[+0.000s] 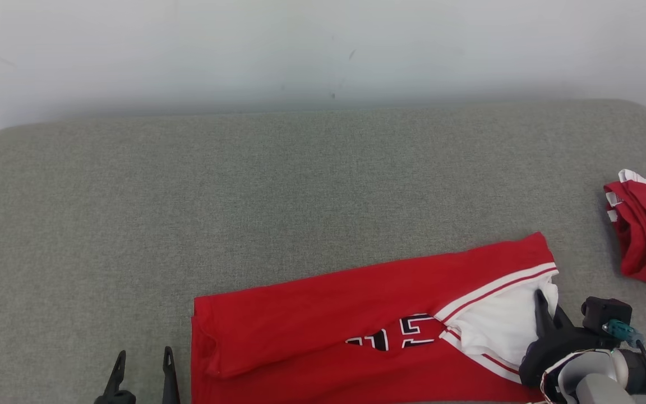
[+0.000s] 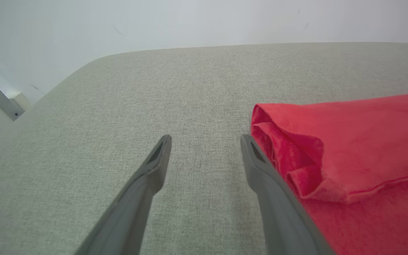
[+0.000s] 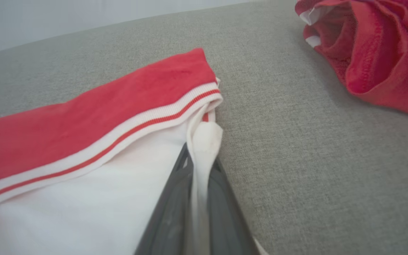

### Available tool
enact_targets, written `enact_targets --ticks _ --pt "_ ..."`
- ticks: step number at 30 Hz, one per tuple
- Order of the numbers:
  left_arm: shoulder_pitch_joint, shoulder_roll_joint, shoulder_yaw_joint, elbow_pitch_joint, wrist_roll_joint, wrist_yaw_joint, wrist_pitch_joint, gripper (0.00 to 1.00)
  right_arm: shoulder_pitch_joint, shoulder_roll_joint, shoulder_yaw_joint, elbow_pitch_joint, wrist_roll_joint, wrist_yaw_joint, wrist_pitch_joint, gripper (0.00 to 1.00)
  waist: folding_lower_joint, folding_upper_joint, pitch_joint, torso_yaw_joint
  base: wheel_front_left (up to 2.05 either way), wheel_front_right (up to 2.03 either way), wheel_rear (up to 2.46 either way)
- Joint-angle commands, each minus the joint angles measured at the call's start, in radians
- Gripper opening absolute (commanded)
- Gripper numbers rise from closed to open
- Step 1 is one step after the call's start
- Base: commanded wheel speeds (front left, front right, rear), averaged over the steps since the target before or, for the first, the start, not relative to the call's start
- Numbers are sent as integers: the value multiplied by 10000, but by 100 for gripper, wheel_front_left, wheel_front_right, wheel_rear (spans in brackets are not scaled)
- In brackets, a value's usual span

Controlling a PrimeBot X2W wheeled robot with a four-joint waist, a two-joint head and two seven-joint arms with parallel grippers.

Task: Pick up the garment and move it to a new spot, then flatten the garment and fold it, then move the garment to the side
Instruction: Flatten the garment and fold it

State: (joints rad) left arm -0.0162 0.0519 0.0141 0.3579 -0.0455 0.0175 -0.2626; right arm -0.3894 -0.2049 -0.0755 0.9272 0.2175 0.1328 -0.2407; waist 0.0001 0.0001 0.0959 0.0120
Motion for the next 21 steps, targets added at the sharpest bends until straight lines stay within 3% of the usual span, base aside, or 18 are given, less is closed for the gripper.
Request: enact_targets --ticks 1,9,18,21 --pt "69 -14 8 17 -37 -11 -27 100 -34 113 33 -179 -126 -42 -103 0 -1 -1 -46 -47 0 0 0" --pt "181 -18 -6 35 -93 -26 -27 100 414 724 1423 -1747 307 -40 -27 0 -1 -1 -221 -253 0 0 0" --pt "241 -19 -291 63 -231 3 -27 100 1461 833 3979 -5274 2055 -39 1676 0 -1 -1 -366 -286 0 0 0" --pt "104 -18 -477 81 -263 -30 -27 100 1669 897 4680 -5941 2279 -39 2181 0 -1 -1 -326 -114 0 0 0"
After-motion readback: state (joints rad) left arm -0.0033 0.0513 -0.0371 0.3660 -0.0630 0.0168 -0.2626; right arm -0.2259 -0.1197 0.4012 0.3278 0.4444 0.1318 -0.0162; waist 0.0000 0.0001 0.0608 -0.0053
